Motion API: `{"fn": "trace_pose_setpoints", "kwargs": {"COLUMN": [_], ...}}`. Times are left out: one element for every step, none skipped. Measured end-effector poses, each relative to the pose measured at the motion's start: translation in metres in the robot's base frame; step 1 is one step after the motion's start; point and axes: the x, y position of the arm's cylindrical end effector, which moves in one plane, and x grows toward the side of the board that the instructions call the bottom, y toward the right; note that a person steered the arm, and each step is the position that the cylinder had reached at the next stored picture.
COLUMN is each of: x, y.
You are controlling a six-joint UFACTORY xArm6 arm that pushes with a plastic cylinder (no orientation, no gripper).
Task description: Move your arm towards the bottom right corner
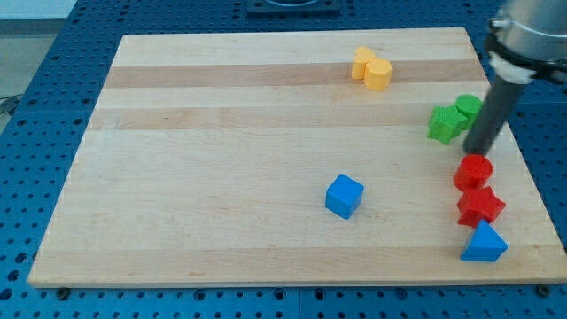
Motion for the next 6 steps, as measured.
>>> {"fn": "trace_pose_setpoints", "kwargs": {"x": [0.012,0.08,0.109,0.148,0.15,0.15], "y": [0.032,0.024,0.023,0.021,0.021,0.01]}}
